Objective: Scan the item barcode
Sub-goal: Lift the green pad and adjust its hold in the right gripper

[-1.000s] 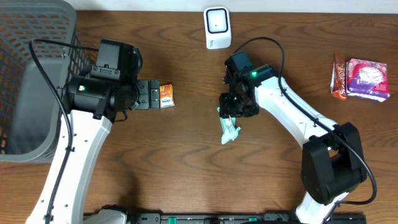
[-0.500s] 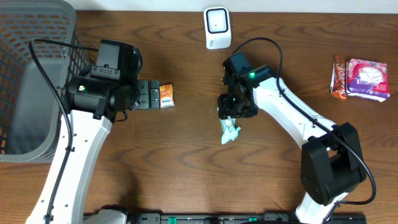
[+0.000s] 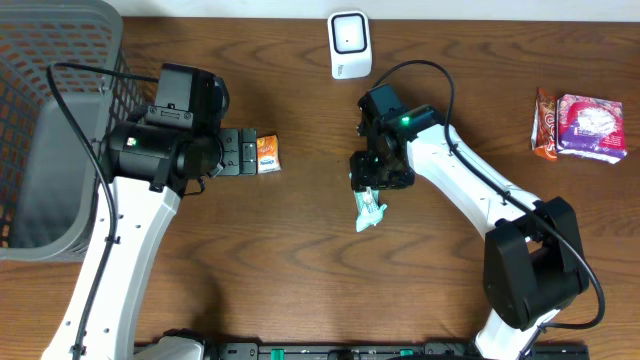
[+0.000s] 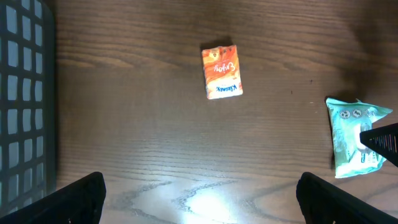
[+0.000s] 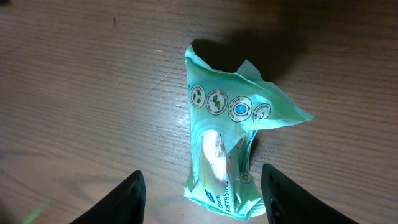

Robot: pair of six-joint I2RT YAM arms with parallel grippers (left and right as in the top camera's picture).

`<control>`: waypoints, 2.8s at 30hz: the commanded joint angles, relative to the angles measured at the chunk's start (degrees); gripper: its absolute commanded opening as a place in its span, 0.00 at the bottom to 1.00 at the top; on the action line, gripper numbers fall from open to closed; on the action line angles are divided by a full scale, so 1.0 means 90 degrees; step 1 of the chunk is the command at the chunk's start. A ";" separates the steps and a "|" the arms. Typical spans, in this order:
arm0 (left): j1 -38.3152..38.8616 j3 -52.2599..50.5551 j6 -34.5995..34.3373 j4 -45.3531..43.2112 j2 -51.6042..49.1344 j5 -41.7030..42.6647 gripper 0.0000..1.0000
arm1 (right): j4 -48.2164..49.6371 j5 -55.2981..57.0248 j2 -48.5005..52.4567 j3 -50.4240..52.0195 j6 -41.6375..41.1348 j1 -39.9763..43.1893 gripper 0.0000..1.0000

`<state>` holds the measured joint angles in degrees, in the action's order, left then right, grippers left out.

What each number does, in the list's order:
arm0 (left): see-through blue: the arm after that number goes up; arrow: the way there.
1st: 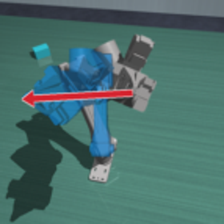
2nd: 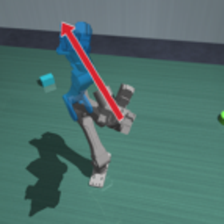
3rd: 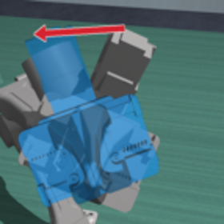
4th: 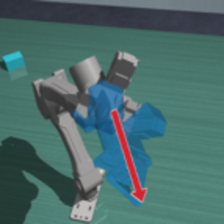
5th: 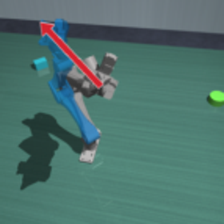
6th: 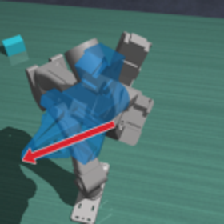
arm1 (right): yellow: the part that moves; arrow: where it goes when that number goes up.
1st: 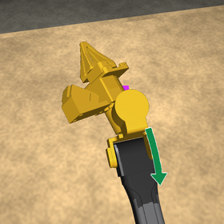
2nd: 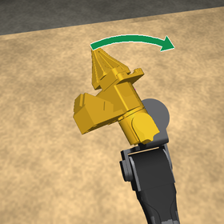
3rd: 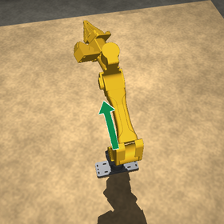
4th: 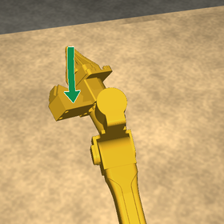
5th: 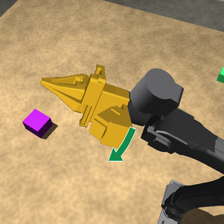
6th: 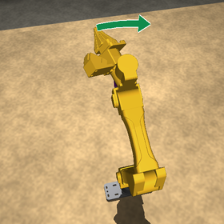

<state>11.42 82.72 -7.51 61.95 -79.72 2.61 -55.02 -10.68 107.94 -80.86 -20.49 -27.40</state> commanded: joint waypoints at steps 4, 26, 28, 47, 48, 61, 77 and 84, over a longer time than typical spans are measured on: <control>0.0007 -0.0012 -0.0012 0.0024 0.0029 -0.0056 0.98 | -0.0002 0.0036 0.0002 -0.0032 0.0044 -0.0051 0.56; 0.0007 -0.0012 -0.0012 0.0024 0.0029 -0.0056 0.98 | 0.0002 0.0413 0.0010 0.0192 0.0041 -0.0051 0.41; 0.0007 -0.0012 -0.0012 0.0024 0.0029 -0.0056 0.98 | 0.0017 0.0413 0.0010 0.0216 0.0041 -0.0051 0.39; 0.0007 -0.0012 -0.0012 0.0027 0.0029 -0.0056 0.98 | 0.0651 0.0415 0.0010 0.0826 -0.0078 -0.0236 0.36; 0.0007 -0.0012 -0.0012 0.0027 0.0029 -0.0056 0.98 | 0.0746 0.0415 0.0010 0.0899 -0.0078 -0.0265 0.35; 0.0007 -0.0012 -0.0012 0.0024 0.0029 -0.0056 0.98 | 0.1115 0.0719 0.0010 0.1275 -0.0102 -0.0306 0.26; 0.0007 -0.0012 -0.0012 0.0024 0.0029 -0.0056 0.98 | 0.1120 0.1625 0.0010 0.1375 -0.0362 -0.0308 0.22; 0.0007 -0.0012 -0.0012 0.0024 0.0029 -0.0056 0.98 | 0.1309 0.1637 0.0010 0.1469 -0.0362 -0.0352 0.24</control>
<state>11.42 82.72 -7.51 61.95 -79.72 2.63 -44.18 2.20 107.94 -68.90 -23.03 -30.04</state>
